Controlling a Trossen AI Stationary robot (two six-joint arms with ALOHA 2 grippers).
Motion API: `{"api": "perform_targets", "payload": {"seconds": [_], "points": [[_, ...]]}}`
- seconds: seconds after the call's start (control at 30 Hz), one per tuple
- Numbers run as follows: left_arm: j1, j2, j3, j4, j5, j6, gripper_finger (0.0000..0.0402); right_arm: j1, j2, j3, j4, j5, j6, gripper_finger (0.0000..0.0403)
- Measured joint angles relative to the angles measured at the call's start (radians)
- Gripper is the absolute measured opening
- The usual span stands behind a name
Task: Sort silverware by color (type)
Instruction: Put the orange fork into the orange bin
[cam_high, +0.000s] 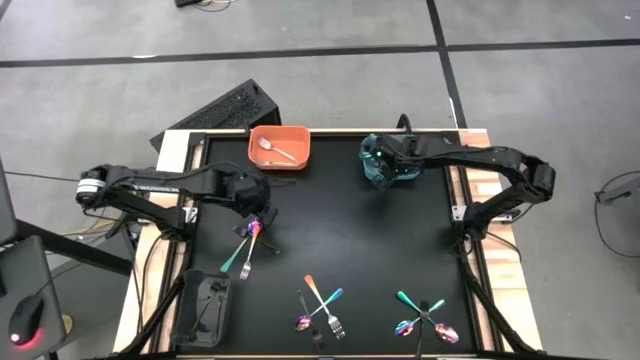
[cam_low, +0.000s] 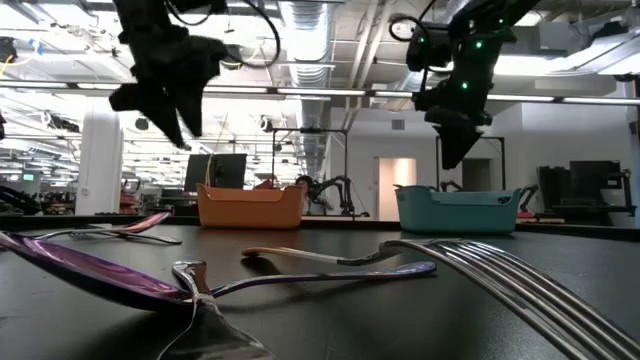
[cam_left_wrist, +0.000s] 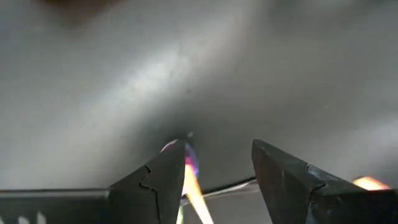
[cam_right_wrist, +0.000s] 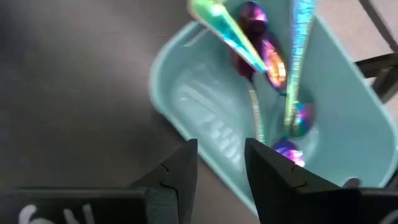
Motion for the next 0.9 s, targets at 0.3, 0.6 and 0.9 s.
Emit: {"api": "perform_targets", "payload": {"seconds": [0.3,0.6,0.9], "points": [[-0.070,0.179,0.000,0.024,0.165,0.038,0.0173,0.161,0.000,0.000,-0.045,-0.032,0.141,0.0150],[-0.178,0.229,0.000,-0.040,0.185,0.002,0.0173,0.255,0.000,0.000,-0.083,-0.021,0.293,0.0150],[-0.224,0.199,-0.197,0.030,0.249,-0.098,0.0150,0.350,0.000,0.000,-0.093,0.019,0.417,0.0150]]}}
